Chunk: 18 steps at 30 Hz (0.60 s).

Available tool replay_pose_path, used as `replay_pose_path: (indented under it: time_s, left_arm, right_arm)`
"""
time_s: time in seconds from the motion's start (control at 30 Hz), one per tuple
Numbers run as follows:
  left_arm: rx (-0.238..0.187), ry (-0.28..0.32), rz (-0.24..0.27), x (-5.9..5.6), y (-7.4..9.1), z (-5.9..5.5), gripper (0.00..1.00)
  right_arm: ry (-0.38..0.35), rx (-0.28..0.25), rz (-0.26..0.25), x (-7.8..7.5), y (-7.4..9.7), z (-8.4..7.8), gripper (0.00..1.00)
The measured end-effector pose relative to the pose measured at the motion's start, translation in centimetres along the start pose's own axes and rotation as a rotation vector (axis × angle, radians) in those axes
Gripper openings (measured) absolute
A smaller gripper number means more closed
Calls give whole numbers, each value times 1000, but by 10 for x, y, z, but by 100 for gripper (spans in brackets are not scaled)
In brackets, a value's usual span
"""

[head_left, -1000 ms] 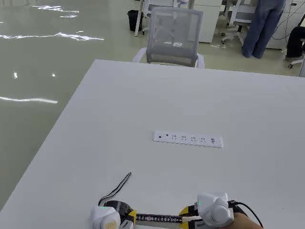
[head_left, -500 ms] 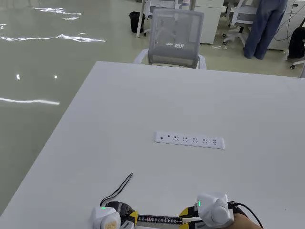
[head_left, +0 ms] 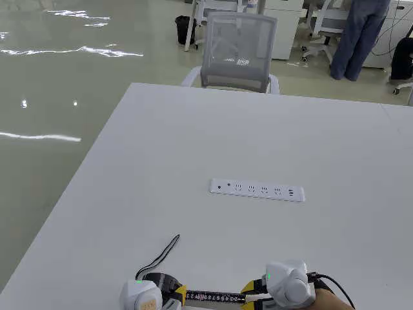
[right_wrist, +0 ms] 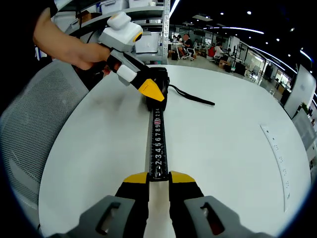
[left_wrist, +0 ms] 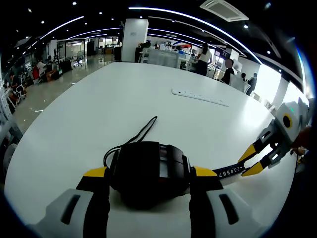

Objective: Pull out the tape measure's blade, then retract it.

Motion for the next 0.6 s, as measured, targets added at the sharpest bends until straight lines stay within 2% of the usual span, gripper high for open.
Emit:
replay_pose_path:
  time_s: [0.6]
  left_arm:
    - [-8, 12, -11, 1, 1, 1, 62]
  right_arm:
    - [9, -2, 4, -1, -4, 5, 13]
Point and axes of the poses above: the centre of the closed fingertips' face, and the gripper's own axes: y roughly backward along the fingers, x roughly to its left, z roughly out of its top, the point moved 3 cm from there along y, roughly backward along the fingers, and after that the axes turned 6 degrees about z, right-handed, at the moved point
